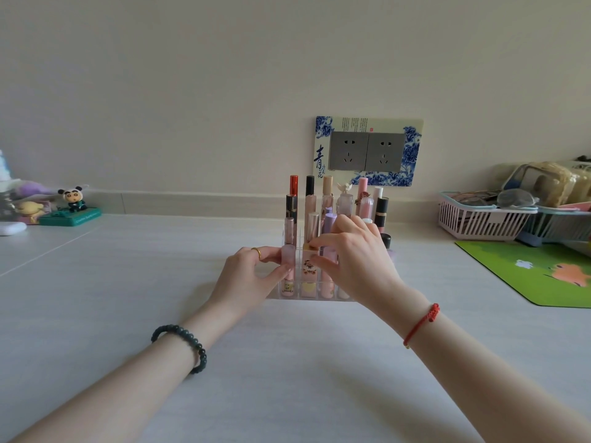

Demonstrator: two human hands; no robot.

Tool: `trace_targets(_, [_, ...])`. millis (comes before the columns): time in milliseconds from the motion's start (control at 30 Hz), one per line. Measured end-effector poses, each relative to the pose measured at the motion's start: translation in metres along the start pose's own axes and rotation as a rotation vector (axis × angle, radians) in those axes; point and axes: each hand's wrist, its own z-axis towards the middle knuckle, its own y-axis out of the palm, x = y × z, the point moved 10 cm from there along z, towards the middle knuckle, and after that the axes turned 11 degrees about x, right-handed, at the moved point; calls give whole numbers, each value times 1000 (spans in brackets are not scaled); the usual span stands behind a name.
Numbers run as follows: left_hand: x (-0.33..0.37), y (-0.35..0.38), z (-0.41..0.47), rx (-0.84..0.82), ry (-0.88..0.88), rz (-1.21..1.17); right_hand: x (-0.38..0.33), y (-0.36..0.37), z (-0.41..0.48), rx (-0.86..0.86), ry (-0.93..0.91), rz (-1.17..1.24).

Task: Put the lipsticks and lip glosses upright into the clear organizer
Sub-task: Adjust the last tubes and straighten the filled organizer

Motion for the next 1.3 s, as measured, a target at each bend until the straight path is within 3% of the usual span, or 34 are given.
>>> trace_targets(400, [1, -1, -3, 11, -16, -34, 4, 2, -1, -26, 8, 59])
trace_targets(600, [3, -2, -3, -5, -14, -27, 32, -26, 10, 127, 144, 181])
trace_targets(867, [-5, -3, -1, 13, -67, -60, 35, -11, 4, -39, 59, 43])
trace_targets(1067, [-8, -4, -1, 35, -90, -52, 27, -9, 2, -41, 8, 14])
trace_targets(1300, [-12, -8, 0, 72, -112, -45, 51, -26, 8, -14, 97, 57])
